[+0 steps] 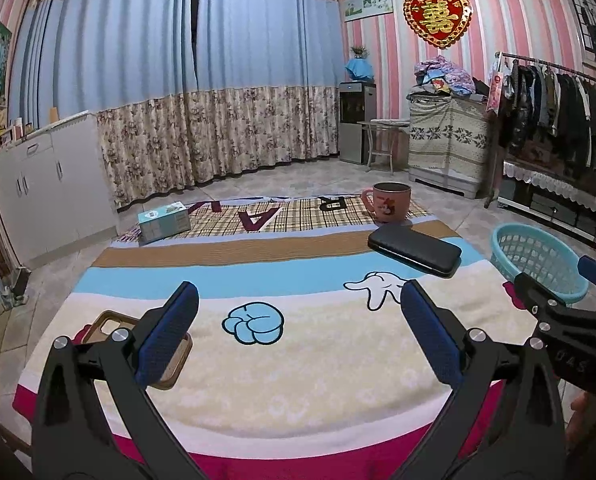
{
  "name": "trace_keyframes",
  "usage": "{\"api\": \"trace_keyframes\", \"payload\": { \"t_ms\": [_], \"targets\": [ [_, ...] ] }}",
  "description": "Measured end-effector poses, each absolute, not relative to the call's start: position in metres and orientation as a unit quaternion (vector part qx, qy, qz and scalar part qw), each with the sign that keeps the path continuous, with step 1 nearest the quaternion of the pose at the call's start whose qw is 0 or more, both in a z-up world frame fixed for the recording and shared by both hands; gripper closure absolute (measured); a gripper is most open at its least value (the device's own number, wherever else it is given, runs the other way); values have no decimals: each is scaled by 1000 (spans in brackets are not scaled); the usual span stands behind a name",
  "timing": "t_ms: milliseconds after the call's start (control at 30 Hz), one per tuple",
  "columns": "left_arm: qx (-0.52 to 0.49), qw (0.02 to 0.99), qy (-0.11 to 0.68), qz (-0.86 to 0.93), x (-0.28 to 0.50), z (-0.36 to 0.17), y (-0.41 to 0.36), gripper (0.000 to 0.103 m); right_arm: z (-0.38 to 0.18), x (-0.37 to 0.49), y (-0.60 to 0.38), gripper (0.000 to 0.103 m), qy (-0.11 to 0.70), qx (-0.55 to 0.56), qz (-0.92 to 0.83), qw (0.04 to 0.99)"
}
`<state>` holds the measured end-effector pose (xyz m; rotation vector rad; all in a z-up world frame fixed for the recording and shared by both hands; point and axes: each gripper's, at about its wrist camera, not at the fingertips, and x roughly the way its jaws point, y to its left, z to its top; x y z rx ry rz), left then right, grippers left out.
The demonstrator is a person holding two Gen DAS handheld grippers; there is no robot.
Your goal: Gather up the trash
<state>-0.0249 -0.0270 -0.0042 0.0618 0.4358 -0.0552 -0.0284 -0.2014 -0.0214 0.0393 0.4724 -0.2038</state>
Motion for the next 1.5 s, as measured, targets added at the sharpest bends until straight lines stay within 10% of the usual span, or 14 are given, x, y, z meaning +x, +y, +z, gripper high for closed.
{"api": "trace_keyframes", "payload": {
  "t_ms": [1500],
  "targets": [
    [35,976,215,-19,-24,-5,-25,5,-23,-28,-202,4,232,18,-102,967]
  ]
}}
